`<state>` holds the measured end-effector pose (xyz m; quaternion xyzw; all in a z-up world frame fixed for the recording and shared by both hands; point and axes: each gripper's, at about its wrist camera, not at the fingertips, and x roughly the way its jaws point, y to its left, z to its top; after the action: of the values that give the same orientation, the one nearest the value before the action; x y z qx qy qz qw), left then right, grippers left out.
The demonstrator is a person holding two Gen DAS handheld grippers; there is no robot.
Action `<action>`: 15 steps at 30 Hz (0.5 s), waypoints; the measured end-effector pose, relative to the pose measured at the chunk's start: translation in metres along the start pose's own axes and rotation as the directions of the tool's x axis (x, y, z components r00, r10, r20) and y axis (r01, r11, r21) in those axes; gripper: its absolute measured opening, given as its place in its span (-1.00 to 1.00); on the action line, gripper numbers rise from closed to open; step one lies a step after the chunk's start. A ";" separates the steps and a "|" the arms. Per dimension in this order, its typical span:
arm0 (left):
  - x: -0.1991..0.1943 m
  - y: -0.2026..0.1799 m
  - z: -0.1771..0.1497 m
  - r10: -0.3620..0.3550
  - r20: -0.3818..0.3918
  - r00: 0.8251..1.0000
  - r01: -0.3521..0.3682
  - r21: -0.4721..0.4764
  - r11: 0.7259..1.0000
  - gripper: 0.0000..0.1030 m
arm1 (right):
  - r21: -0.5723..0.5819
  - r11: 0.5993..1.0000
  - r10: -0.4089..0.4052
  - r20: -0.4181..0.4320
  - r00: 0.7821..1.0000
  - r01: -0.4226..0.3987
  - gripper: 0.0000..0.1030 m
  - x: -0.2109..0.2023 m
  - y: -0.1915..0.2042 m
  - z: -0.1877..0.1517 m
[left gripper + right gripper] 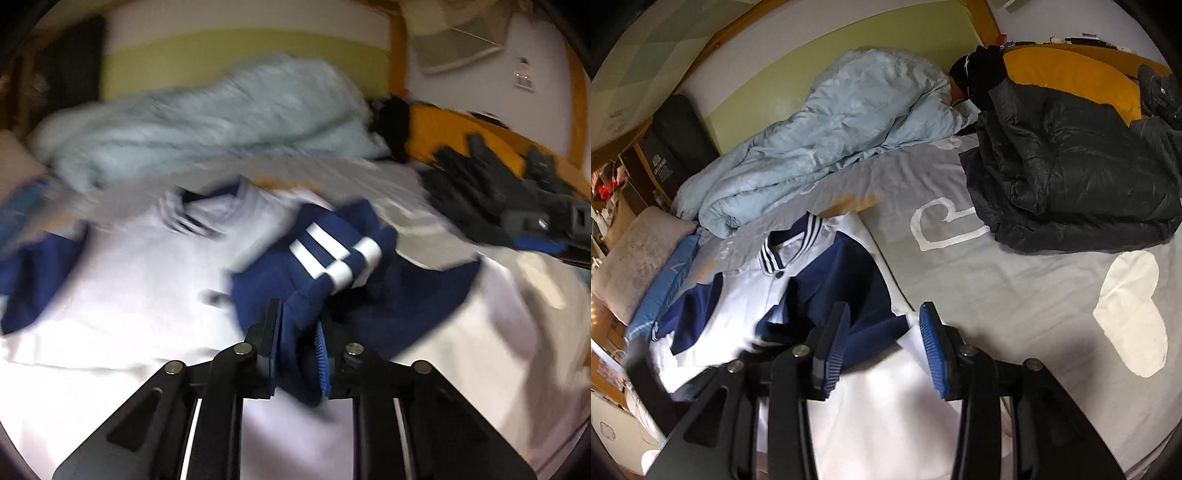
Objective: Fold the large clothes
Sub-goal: 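Grasp the striped navy cuff of the other sleeve with the left gripper, then fold the striped cuff across the jacket body with the left gripper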
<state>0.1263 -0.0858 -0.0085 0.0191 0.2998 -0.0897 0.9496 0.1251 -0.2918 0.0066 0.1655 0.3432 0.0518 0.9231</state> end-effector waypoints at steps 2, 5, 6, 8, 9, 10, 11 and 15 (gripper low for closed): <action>-0.013 0.024 0.002 0.066 0.035 0.997 -0.065 -0.037 0.997 -0.71 | -0.013 1.000 -0.010 0.005 1.000 0.011 -0.27 -0.001 0.002 -0.001; -0.023 0.071 0.003 0.123 0.010 0.992 -0.120 -0.137 0.983 -0.72 | -0.030 0.999 -0.014 -0.001 1.000 0.014 -0.24 0.001 0.006 -0.004; -0.025 0.087 0.001 0.144 -0.009 0.990 -0.144 -0.171 0.975 -0.76 | -0.035 0.999 -0.017 -0.006 1.000 0.017 -0.24 0.003 0.008 -0.005; -0.024 0.118 -0.006 0.176 -0.063 0.982 -0.186 -0.235 0.954 -0.79 | -0.035 0.999 -0.018 -0.010 1.000 0.017 -0.24 0.006 0.010 -0.007; -0.022 0.132 -0.011 0.181 -0.091 0.979 -0.199 -0.262 0.944 -0.81 | -0.024 1.000 -0.014 -0.008 1.000 0.014 -0.24 0.007 0.009 -0.008; -0.020 0.145 -0.017 0.194 -0.121 0.973 -0.222 -0.287 0.932 -0.81 | -0.013 1.000 -0.012 -0.009 1.000 0.012 -0.24 0.008 0.009 -0.009; -0.018 0.156 -0.022 0.224 -0.145 0.964 -0.258 -0.297 0.919 -0.82 | -0.009 1.000 -0.009 -0.012 1.000 0.009 -0.24 0.010 0.009 -0.009; -0.011 0.186 -0.032 0.358 -0.201 0.912 -0.403 -0.276 0.872 -0.83 | -0.016 1.000 -0.027 -0.020 0.999 0.027 -0.24 0.014 0.010 -0.010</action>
<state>0.1331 0.1014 -0.0322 -0.0659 0.3680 0.1494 0.9154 0.1292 -0.2765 -0.0057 0.1532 0.3544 0.0438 0.9214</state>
